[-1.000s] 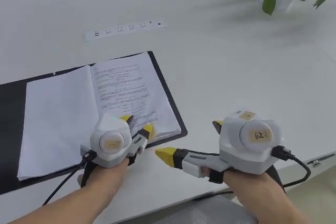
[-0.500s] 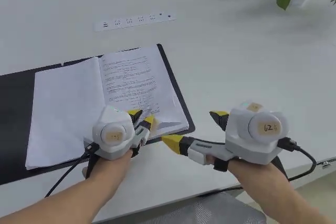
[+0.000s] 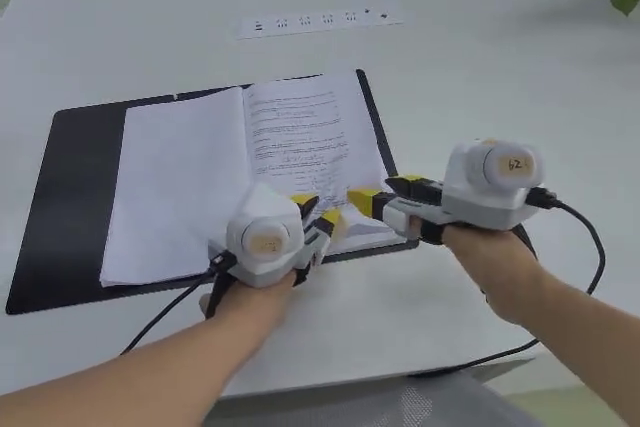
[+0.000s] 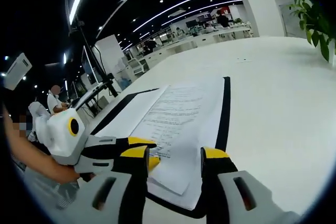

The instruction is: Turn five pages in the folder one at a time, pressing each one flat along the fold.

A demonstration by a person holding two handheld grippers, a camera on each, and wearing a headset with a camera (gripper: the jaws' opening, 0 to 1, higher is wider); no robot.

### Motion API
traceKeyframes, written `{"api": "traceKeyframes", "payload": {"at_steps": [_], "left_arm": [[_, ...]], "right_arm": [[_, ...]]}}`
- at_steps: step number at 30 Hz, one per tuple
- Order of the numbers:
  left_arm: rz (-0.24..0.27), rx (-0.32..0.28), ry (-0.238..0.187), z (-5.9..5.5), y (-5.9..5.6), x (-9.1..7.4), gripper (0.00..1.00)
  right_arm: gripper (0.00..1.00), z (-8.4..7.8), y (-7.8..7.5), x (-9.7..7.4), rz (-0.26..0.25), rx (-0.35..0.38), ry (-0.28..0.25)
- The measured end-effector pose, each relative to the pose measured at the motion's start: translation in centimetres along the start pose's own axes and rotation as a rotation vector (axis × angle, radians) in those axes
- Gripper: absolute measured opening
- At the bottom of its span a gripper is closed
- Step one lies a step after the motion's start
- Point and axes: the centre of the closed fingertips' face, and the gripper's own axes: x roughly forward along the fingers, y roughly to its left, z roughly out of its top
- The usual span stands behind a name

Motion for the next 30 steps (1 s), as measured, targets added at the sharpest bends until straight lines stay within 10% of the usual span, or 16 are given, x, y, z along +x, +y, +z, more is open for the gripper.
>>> {"api": "traceKeyframes", "payload": {"at_steps": [30], "left_arm": [[-0.003, -0.008, 0.011, 0.1, 0.0, 0.1, 0.17]], "right_arm": [[0.0, -0.6, -0.8, 0.2, -0.029, 0.085, 0.04]]}}
